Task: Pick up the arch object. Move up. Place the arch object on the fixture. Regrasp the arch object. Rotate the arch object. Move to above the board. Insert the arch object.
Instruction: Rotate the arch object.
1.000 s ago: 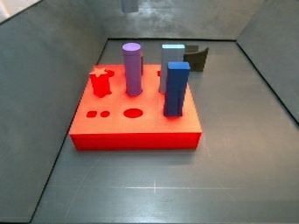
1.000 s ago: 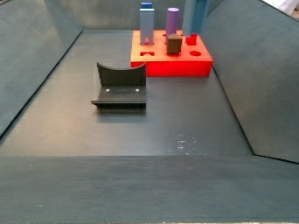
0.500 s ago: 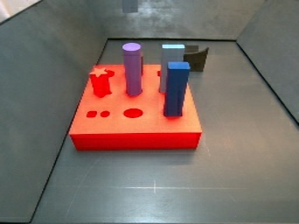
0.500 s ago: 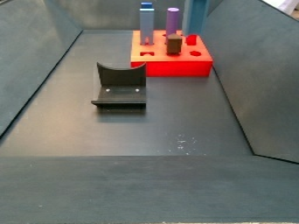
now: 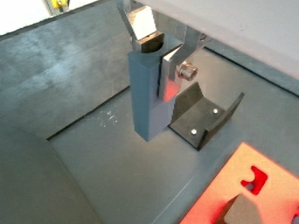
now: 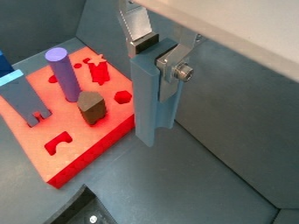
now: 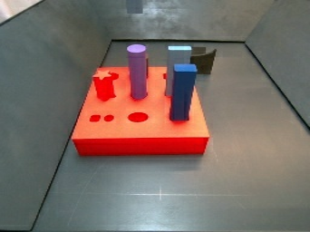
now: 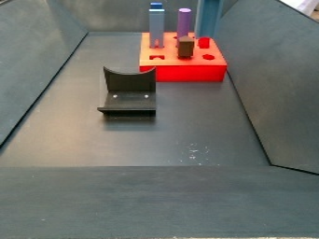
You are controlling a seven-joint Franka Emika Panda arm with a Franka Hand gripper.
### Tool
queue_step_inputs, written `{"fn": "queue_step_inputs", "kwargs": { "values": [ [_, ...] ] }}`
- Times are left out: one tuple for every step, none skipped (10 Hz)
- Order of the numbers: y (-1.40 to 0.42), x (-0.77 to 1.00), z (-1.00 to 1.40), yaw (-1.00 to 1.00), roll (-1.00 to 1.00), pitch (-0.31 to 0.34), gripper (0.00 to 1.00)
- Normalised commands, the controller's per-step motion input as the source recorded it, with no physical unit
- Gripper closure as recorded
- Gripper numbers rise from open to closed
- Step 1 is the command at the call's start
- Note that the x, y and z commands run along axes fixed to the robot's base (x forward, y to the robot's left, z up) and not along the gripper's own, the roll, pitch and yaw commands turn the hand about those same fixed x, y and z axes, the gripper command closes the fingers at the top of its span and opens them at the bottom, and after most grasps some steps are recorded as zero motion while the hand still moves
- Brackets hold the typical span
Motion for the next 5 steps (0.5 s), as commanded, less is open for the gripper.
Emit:
{"fn": "queue_step_inputs", "kwargs": {
  "values": [
    [0.0,0.01,-1.0,-0.1,-0.1,0.047,1.0],
    [0.0,0.02,-1.0,-0.08,-0.1,0.013,1.0],
    [0.0,0.02,-1.0,-0.07,-0.09,-0.013,1.0],
    [0.01,0.01,-1.0,-0.06,-0.09,-0.045,1.0],
    [0.01,0.01,-1.0,-0.05,-0.09,-0.059,1.0]
  ]
}}
